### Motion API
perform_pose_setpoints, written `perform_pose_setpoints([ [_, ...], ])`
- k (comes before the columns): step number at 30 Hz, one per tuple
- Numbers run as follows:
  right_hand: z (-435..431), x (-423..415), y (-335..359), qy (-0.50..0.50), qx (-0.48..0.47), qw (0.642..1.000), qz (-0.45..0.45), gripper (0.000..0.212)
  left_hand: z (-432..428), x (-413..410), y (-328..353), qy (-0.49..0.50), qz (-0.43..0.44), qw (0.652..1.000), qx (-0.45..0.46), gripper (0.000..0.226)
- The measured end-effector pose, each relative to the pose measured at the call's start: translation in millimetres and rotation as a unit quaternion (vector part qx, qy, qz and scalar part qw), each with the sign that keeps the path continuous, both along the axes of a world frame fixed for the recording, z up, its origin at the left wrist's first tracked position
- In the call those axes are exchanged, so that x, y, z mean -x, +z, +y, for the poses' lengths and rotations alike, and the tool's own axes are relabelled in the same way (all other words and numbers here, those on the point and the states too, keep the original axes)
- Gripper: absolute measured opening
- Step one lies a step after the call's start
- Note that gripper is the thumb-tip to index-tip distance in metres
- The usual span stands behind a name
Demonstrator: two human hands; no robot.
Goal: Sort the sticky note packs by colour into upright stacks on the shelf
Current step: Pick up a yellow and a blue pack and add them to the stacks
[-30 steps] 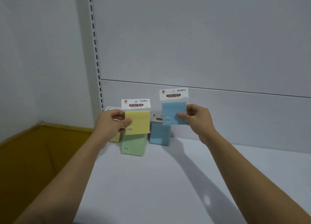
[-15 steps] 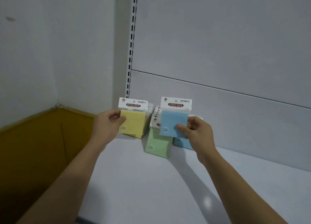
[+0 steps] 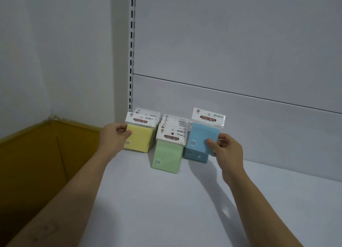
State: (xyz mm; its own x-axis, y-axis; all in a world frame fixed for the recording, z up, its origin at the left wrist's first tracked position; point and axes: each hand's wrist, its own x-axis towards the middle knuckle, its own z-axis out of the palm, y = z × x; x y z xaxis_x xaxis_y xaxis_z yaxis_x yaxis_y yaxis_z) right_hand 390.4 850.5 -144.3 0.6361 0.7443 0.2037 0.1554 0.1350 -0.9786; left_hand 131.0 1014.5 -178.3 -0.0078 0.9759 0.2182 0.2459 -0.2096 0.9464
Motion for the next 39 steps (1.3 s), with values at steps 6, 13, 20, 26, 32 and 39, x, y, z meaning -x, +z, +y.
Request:
perform_pose_setpoints([
  [6,-6.2,-19.1,-18.8,-0.055,-0.003,0.998,-0.006,0.016,-8.2,-15.4,-10.9,0.065,0.021,0.997,-0.036,0.02],
  [13,4.0,-9.1,-42.0,-0.075,0.095,0.988,-0.093,0.009,-7.6,-18.1,-20.3,0.089,0.049,0.992,-0.076,0.022],
  [20,17.2,-9.3,-48.5,-0.129,0.168,0.959,-0.191,0.026,-6.1,-17.1,-16.3,0.077,0.056,0.992,-0.086,0.023],
  [26,17.5,-5.0,-44.3,-0.117,0.224,0.936,-0.246,0.034,-11.5,-8.6,-12.1,0.036,0.058,0.995,-0.069,0.031],
  [32,16.3,1.0,-41.0,-0.11,0.234,0.929,-0.264,0.034,-25.0,-2.0,-8.4,-0.033,0.115,0.992,-0.047,0.066],
  [39,3.5,-7.3,-16.0,-0.099,0.26,0.907,-0.315,0.07,-42.2,-3.9,16.3,0.01,0.262,0.949,-0.174,0.058],
])
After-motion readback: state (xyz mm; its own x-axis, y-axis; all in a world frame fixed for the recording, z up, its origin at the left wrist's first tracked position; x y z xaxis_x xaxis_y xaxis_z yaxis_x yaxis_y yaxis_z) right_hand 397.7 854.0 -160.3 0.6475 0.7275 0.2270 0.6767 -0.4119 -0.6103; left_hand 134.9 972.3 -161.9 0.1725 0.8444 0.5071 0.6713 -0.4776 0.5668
